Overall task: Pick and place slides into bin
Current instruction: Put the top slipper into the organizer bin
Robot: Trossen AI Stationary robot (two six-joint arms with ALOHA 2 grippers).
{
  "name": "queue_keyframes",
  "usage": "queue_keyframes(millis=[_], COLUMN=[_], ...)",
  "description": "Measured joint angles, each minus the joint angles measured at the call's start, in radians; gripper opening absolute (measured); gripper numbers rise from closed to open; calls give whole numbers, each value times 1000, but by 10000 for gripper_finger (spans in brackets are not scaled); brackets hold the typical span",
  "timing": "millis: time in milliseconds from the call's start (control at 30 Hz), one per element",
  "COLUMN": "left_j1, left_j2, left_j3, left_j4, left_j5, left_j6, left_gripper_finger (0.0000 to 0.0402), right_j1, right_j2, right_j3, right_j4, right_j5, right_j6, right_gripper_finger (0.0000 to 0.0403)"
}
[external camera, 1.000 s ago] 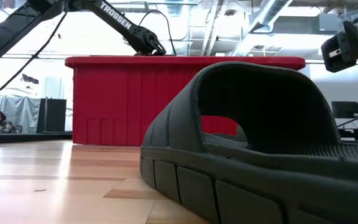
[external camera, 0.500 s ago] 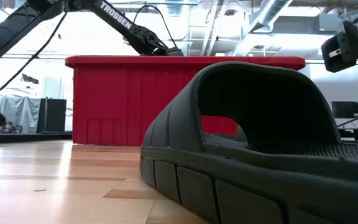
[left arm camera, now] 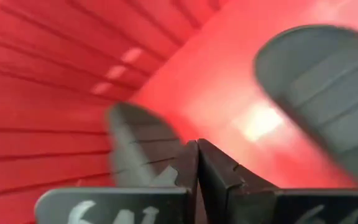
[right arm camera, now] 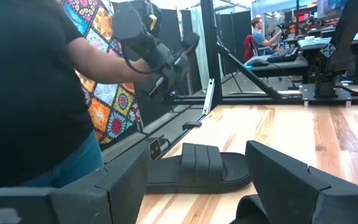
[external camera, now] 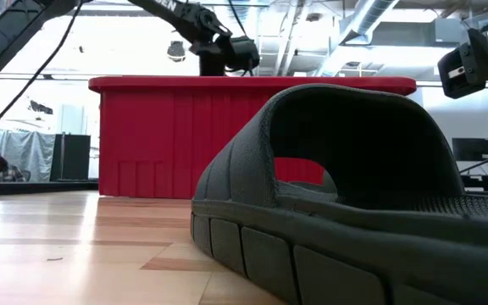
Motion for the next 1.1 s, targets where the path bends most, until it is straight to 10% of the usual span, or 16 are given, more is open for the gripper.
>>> queue_keyframes(millis=[767, 1100], left_j1=[157, 183], left_j2=[4, 4], left_j3=[-4, -28], left_j4=[-223, -161], left_j5=[99, 301], left_j6=[-93, -110], left_gripper_finger=[0, 0], right_j1=[0, 0], right_j2=[0, 0], right_j3=[0, 0], right_j4=[0, 0], right_j5=[0, 0], right_j6=[0, 0], right_gripper_finger=[260, 260])
